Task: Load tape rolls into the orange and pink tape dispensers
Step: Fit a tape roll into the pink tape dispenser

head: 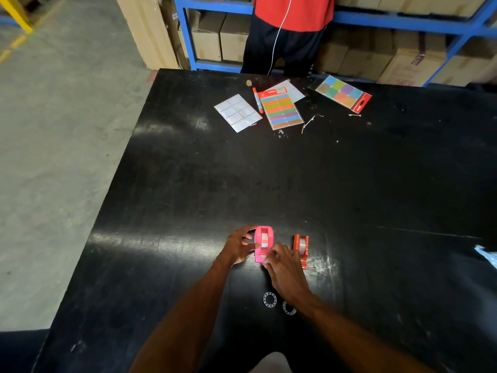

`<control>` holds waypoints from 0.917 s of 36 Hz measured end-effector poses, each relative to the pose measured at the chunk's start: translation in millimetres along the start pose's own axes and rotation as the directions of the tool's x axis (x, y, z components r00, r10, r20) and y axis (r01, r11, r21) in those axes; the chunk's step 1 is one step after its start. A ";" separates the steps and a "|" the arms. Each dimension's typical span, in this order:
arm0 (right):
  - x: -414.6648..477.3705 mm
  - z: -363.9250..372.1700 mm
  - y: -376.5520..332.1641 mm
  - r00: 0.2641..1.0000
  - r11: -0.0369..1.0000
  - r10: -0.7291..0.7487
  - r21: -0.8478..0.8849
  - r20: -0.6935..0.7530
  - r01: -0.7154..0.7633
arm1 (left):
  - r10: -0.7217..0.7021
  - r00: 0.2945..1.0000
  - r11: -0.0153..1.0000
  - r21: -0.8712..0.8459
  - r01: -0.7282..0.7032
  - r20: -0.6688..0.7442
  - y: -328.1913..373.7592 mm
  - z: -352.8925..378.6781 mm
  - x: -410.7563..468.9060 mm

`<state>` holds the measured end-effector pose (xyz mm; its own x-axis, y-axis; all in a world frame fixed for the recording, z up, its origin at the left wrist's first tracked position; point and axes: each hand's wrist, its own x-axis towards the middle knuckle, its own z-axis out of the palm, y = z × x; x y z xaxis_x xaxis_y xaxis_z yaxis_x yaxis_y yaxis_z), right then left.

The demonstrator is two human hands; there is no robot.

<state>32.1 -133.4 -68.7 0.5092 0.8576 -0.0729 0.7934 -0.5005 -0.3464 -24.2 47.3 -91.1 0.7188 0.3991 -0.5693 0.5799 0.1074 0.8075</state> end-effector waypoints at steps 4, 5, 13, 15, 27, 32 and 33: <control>0.2 3.7 -2.2 1.000 1.000 0.016 -0.014 -0.007 -0.016 | 0.005 1.000 1.000 0.017 -0.005 -0.004 -1.6 0.2 0.4; 0.8 4.3 -3.1 1.000 1.000 0.018 -0.017 -0.021 -0.018 | 0.006 1.000 1.000 0.018 -0.006 -0.007 -2.1 0.6 0.4; 7.3 15.5 -10.2 0.999 0.990 0.046 -0.135 0.003 -0.045 | 0.005 0.999 0.998 0.056 -0.003 -0.037 -6.5 1.3 2.3; 4.5 15.9 -11.4 0.998 0.987 0.057 -0.148 0.006 -0.056 | 0.006 0.999 0.999 0.053 -0.004 -0.035 -6.2 2.6 1.8; -2.3 10.7 -7.8 0.997 0.998 0.032 -0.060 0.072 -0.028 | 0.053 0.996 0.992 0.114 -0.045 -0.076 -11.2 11.0 -3.0; -16.9 12.5 -3.6 1.000 1.000 0.018 0.016 -0.011 -0.018 | 0.010 0.994 0.996 0.092 0.000 -0.106 -11.7 11.8 -7.6; -22.0 5.7 -6.2 1.000 1.000 0.017 0.021 -0.014 -0.017 | -0.004 0.993 0.994 0.108 0.017 -0.117 -7.8 11.6 -14.3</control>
<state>14.1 -148.4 -70.3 0.5274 0.8470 -0.0659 0.7773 -0.5124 -0.3650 -34.5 30.1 -91.1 0.6664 0.5028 -0.5505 0.6298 0.0156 0.7766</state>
